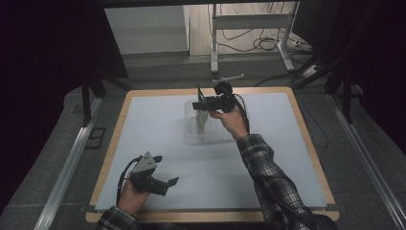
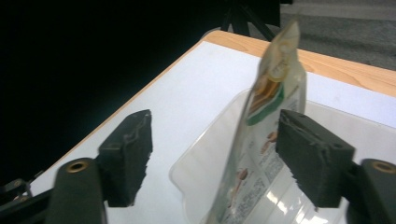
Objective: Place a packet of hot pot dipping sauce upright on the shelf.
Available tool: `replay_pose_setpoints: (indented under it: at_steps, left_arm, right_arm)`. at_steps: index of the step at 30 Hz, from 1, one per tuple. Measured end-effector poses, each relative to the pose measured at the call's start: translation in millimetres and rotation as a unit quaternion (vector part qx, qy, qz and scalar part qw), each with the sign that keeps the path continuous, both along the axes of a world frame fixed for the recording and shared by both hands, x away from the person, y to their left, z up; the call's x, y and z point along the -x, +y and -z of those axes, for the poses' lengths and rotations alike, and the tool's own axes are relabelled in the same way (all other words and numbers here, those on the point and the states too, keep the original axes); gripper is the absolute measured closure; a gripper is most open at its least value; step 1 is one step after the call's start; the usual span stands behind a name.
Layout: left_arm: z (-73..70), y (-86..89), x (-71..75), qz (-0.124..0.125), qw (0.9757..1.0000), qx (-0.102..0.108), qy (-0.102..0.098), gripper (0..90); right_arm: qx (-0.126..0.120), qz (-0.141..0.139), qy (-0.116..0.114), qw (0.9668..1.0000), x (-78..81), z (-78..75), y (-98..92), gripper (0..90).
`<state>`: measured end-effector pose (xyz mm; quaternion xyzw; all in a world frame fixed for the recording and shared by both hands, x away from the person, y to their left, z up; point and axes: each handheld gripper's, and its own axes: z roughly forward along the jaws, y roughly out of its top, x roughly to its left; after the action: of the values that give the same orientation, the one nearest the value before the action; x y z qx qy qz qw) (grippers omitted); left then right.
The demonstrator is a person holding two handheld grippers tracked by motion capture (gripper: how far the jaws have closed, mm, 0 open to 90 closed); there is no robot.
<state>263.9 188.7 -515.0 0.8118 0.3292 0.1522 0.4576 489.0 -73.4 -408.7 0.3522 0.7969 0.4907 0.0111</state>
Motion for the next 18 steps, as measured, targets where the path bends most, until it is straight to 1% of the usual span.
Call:
replay_pose_setpoints:
  at_steps: [2,5,6,10,15,18]
  left_arm:
    - [0.0,0.0,0.1,0.000,1.0000,0.000,-0.002,0.5]
    - [-0.2,0.7,0.1,-0.001,1.0000,0.000,-0.003,0.5]
    - [-0.2,0.7,0.1,-0.001,1.0000,0.000,-0.003,0.5]
    - [-0.2,0.7,0.1,-0.001,1.0000,0.000,-0.003,0.4]
    - [-0.2,0.8,0.1,-0.002,1.0000,0.001,-0.003,0.4]
    - [-0.2,1.1,0.0,-0.003,1.0000,0.001,-0.004,0.5]
  right_arm:
    - [0.003,-0.003,-0.003,1.0000,1.9,0.1,1.4,22.1]
    - [0.013,-0.014,-0.016,0.9997,6.4,-0.5,2.8,17.0]
    - [0.013,-0.014,-0.016,0.9997,6.4,-0.5,2.8,17.0]
    - [0.016,-0.019,-0.024,0.9994,9.7,-1.5,2.6,11.7]
    - [0.025,-0.019,-0.035,0.9989,13.0,-2.1,0.1,9.6]
    - [0.023,-0.018,-0.039,0.9988,15.7,-2.7,-2.8,8.7]
